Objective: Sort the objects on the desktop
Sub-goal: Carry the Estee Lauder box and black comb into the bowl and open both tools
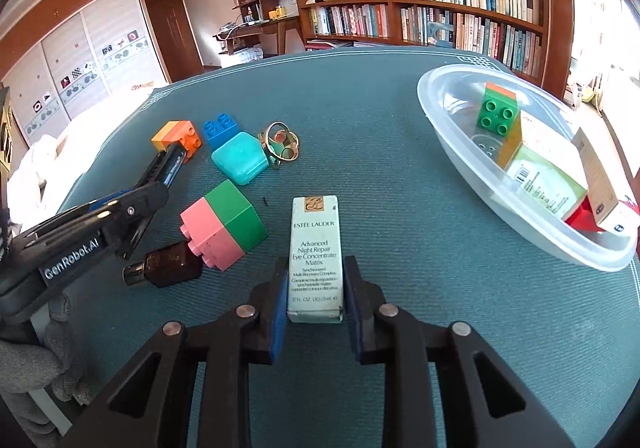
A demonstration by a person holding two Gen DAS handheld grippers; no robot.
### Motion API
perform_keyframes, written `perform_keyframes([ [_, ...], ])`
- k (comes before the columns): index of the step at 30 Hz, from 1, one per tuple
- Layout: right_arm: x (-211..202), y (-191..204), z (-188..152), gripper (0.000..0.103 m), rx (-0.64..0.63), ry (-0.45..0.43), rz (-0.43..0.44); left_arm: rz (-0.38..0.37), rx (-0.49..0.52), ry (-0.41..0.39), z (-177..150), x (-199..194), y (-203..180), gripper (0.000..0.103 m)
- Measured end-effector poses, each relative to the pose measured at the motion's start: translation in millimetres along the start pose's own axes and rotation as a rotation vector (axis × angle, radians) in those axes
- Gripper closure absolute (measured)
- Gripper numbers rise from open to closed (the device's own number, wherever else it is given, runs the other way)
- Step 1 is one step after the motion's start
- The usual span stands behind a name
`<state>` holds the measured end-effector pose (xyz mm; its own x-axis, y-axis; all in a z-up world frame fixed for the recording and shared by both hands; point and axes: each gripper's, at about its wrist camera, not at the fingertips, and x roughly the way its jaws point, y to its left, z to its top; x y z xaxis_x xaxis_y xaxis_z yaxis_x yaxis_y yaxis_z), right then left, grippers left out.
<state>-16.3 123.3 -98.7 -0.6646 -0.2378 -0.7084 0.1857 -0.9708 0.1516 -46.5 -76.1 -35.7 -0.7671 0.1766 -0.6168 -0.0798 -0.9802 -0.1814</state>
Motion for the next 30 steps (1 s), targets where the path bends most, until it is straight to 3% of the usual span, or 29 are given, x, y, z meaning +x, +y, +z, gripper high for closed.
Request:
perform_keyframes([
  [6,-11.1,0.4,-2.5,0.075,0.005,-0.048,0.065,-0.002,-0.067,-0.097,5.0,-20.7,11.5,0.075],
  [12,-37.2,2.8,10.2,0.076,0.011,-0.141,0.103,-0.010,-0.095,-0.107,6.9,-23.2,13.8,0.075],
  [19,-48.1,-25.4,25.2,0.076,0.090,-0.173,0.089,-0.030,-0.048,-0.107,5.1,-25.6,-3.2,0.074],
  [30,-71.2,-99.3,52.3,0.076,0.196,-0.234,-0.052,-0.090,-0.004,-0.071,13.0,-24.3,-34.6,0.074],
])
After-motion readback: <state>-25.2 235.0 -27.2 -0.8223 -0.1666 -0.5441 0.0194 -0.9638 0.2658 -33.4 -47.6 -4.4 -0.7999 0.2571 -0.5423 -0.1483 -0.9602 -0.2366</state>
